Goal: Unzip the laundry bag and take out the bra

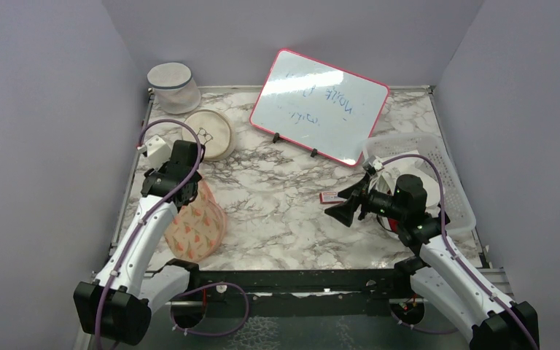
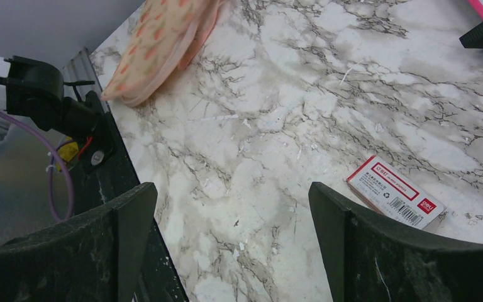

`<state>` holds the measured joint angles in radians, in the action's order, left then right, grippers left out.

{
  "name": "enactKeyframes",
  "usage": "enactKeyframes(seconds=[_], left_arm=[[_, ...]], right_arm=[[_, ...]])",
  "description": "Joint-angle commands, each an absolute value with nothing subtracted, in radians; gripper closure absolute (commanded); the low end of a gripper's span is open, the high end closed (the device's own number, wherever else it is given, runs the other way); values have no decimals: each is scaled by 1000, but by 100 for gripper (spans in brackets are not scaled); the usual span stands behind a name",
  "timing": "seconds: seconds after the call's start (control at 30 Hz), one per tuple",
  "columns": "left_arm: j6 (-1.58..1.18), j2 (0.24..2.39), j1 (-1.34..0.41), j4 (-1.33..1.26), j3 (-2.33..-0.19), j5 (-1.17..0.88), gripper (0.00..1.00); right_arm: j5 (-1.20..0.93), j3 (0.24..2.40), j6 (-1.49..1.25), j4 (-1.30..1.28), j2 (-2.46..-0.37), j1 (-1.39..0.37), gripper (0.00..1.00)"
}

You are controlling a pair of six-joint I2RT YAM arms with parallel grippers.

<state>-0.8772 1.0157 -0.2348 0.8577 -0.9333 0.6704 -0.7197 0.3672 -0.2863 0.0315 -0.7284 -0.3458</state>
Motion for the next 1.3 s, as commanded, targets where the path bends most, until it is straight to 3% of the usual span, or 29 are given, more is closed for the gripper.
enactKeyframes(seconds=[0.0,0.3,0.57,0.77,1.03,1.27], left_arm=[[-787,975,-229,747,-918,572,45],[-556,821,-229,639,-899,348,2],[-321,778,-229,518,-951,-120,1],[-235,801,-229,431,-1085,-358,1],[-149,771,-232,434,-1342,-349,1],[-155,663,-232,402,-1332,-206,1]], right_arm=[[-712,362,-284,64,-733,-350,11],[-705,366,-283,53,-732,-351,10],[-635,414,-317,-38,-695,-351,5],[-476,625,-347,-275,-656,-351,0],[-165,1106,-238,-658,-635,-351,0],[-41,1370,-207,-742,-612,-351,0]])
